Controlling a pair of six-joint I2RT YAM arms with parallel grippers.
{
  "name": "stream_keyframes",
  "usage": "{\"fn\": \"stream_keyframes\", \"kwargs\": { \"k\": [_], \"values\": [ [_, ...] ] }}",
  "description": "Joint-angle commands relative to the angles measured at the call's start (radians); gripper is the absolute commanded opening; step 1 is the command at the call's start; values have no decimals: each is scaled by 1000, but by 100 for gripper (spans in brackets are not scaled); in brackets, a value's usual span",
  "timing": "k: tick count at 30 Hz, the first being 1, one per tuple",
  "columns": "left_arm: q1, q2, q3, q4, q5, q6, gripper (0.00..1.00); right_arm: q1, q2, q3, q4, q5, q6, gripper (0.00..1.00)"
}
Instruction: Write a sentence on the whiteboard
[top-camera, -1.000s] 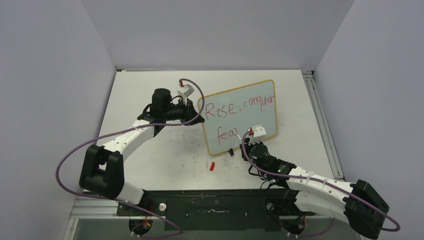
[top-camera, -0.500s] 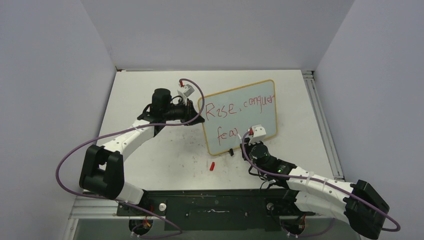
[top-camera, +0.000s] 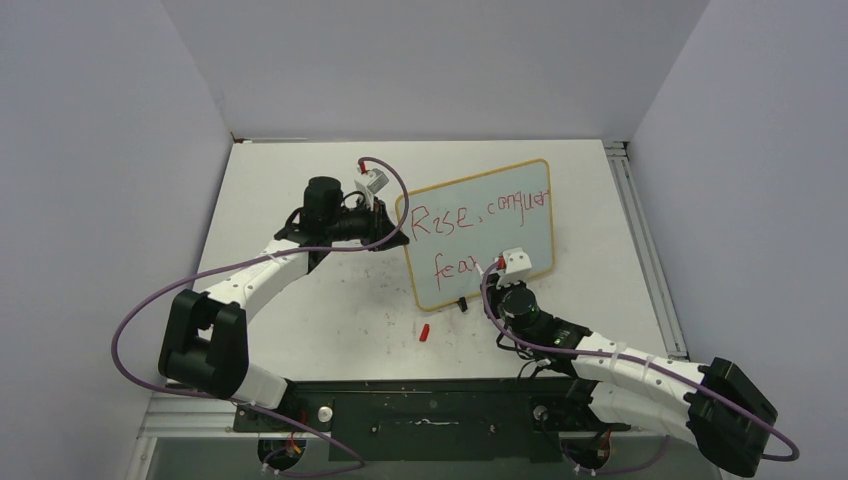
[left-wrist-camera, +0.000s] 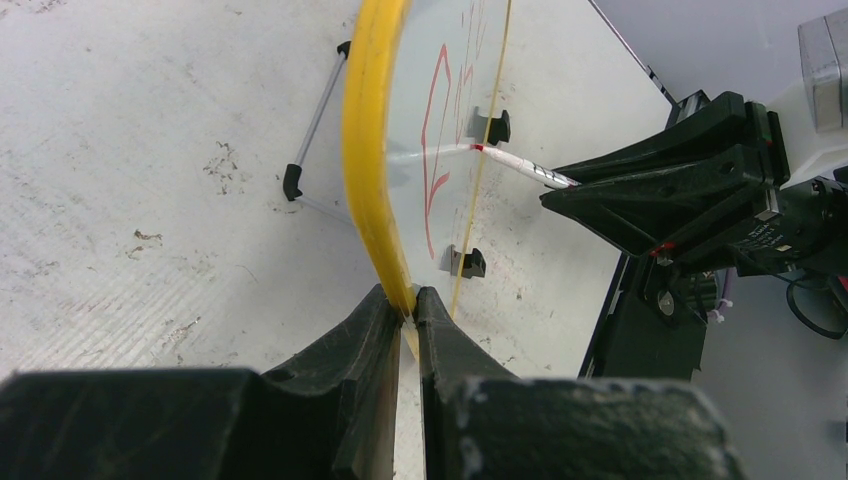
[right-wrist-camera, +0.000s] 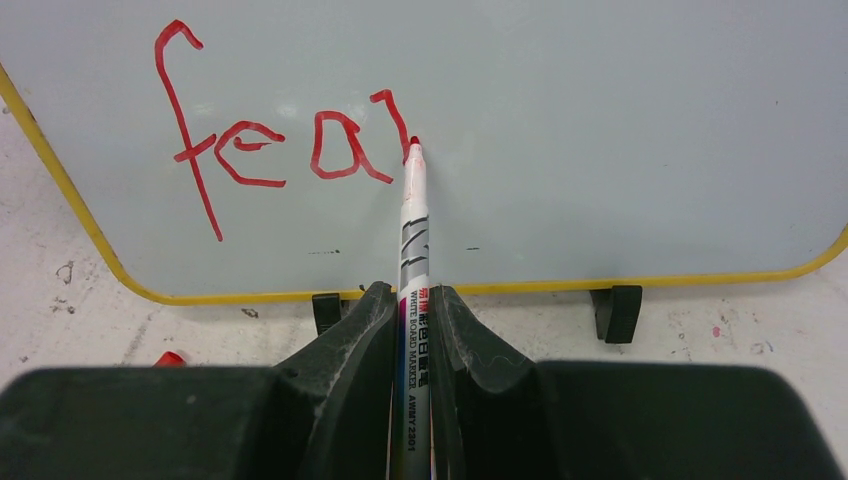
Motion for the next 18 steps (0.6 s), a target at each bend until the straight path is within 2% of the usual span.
{"fn": "stream_keyframes", "kwargs": {
  "k": [1, 18],
  "values": [
    [-2, -42, 33, 42, 25, 8, 0, 2, 18, 37, 66, 39, -20, 5],
    [-2, -40, 33, 42, 26, 10, 0, -8, 36, 51, 106, 70, -44, 5]
  ]
}}
